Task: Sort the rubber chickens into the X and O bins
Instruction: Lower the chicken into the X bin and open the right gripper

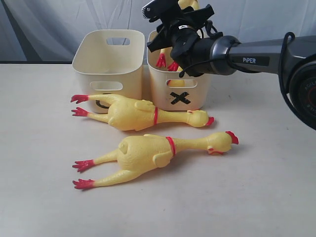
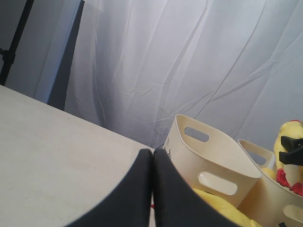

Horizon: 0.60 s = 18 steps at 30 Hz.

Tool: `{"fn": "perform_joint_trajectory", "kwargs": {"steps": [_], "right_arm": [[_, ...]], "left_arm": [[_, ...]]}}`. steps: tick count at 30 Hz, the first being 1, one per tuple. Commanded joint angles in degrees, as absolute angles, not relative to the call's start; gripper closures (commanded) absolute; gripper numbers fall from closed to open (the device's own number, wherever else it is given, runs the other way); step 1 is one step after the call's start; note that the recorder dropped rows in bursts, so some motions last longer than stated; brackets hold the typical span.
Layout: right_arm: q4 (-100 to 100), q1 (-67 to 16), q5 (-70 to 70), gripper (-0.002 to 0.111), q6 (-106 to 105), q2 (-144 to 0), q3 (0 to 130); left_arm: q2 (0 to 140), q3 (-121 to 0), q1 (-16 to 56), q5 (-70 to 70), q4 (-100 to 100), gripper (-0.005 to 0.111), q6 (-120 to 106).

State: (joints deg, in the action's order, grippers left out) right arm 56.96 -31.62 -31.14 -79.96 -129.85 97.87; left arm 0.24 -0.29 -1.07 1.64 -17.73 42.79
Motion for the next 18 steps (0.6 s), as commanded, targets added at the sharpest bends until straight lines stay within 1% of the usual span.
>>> {"fn": "perform_joint_trajectory", "kwargs": {"steps": [1, 4, 9, 18], "right_arm": [[57.01, -31.41, -31.79, 0.067, -80.44, -129.47, 98.35], [57.24, -31.41, -31.67, 0.067, -80.44, -129.47, 98.35], [57.47, -31.41, -31.67, 0.055, -80.44, -129.47, 98.35], [57.47, -31.41, -31.76, 0.055, -80.44, -129.47, 98.35]], "left_arm": [[0.00, 0.00, -0.43, 0.90, -17.83, 0.107, 42.83], [0.00, 0.00, -0.43, 0.90, -17.83, 0.107, 42.83], [0.00, 0.00, -0.43, 0.80, -17.82, 0.107, 42.83], [0.00, 0.00, -0.43, 0.43, -17.82, 0.107, 42.83]]}}
